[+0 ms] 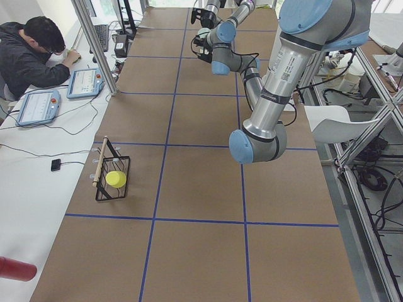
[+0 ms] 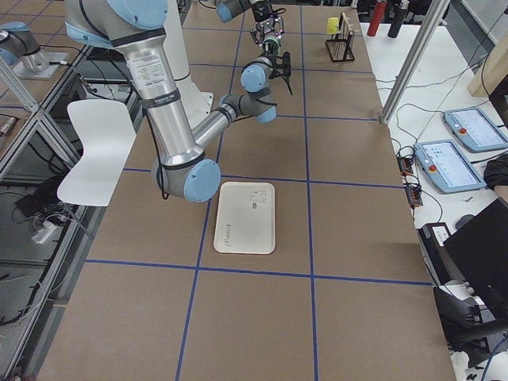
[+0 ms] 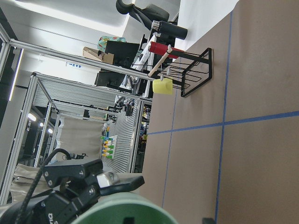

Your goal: Left arm grabs green cup and hands to right arm on tray

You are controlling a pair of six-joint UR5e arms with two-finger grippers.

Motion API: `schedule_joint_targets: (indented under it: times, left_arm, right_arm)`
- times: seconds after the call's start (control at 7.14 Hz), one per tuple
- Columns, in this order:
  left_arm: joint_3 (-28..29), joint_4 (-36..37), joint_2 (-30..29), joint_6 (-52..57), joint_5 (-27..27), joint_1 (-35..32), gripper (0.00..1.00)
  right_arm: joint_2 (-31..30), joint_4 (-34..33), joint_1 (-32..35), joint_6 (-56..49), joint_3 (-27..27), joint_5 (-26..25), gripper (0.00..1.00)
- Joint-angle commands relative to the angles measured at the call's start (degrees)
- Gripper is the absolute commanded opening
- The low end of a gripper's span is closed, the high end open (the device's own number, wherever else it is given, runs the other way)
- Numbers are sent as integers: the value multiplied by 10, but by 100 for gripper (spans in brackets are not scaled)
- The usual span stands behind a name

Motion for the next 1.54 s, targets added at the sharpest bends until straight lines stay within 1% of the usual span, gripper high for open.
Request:
schedule_joint_targets:
  times: [0.0, 0.28, 0.42, 0.56, 0.7, 0.84, 1.4]
  left_arm:
    - [0, 0, 0, 0, 0, 0, 21]
    - [0, 0, 0, 1, 0, 0, 21]
    - [0, 0, 0, 0, 0, 0, 21]
    - [0, 0, 1, 2, 0, 0, 25]
    - [0, 0, 2, 8, 1, 1, 69]
    - [0, 0, 3, 12, 1, 2, 100]
    - [1, 0, 7, 18, 1, 2, 100]
  right_arm:
    - [0, 0, 1, 0, -1, 0, 22]
    - [0, 0, 1, 0, -4, -1, 22]
    - [0, 0, 1, 1, -4, -1, 14]
    - [0, 0, 0, 2, -4, -2, 5]
    - [1, 0, 0, 3, -4, -4, 0]
    - [1, 0, 0, 3, -4, -4, 0]
    - [-1, 0, 0, 2, -4, -4, 0]
